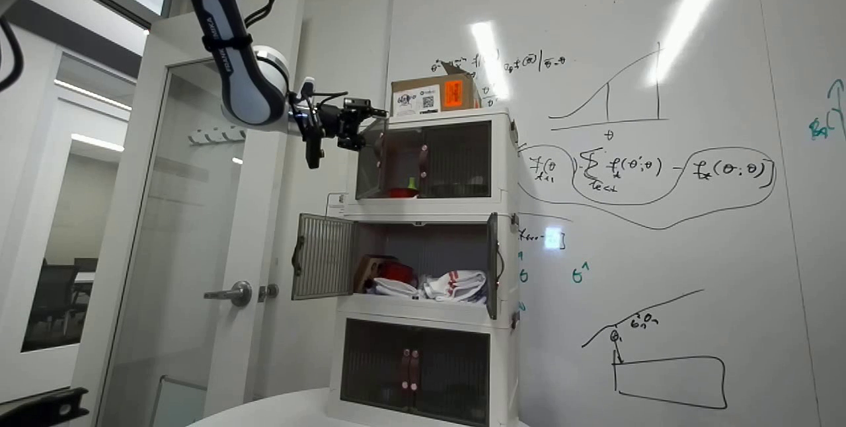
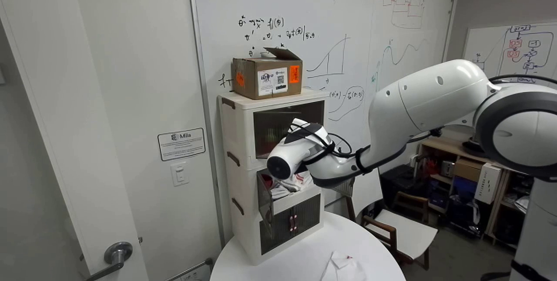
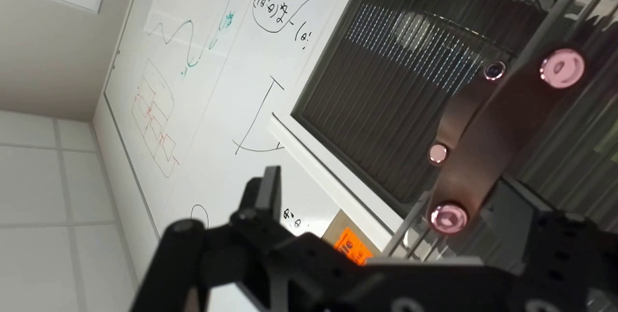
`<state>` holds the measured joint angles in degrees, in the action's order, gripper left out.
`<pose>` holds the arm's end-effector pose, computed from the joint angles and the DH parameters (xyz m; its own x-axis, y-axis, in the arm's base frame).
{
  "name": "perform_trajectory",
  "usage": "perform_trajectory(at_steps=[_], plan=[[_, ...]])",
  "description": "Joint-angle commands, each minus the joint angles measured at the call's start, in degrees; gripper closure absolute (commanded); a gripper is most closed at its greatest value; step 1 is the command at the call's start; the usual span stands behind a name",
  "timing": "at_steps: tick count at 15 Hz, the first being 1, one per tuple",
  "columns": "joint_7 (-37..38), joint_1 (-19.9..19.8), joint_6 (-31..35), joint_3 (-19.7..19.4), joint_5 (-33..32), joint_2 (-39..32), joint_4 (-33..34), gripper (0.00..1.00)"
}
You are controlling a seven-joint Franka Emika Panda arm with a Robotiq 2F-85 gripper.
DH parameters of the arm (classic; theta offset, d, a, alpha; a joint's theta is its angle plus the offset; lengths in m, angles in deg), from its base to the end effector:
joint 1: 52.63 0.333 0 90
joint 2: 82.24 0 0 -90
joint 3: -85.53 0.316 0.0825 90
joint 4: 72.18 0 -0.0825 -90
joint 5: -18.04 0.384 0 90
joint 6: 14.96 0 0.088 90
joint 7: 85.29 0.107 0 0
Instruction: Open the top left cabinet door
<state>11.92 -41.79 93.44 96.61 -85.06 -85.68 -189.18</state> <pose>0.5689 0.1495 0.4749 0.2966 0.3088 0.9037 -0.6514 -0.6266 0.4279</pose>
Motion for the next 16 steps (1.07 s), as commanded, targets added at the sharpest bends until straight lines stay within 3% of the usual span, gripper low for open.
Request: perform_trajectory(at_steps=[1, 16], plan=[[0.62, 0.43, -1.72, 0.35, -1.58, 2.24, -1.81, 0.00], [-1.56, 1.30, 4.93, 1.33, 0.46, 9.39, -7.14, 0.00]])
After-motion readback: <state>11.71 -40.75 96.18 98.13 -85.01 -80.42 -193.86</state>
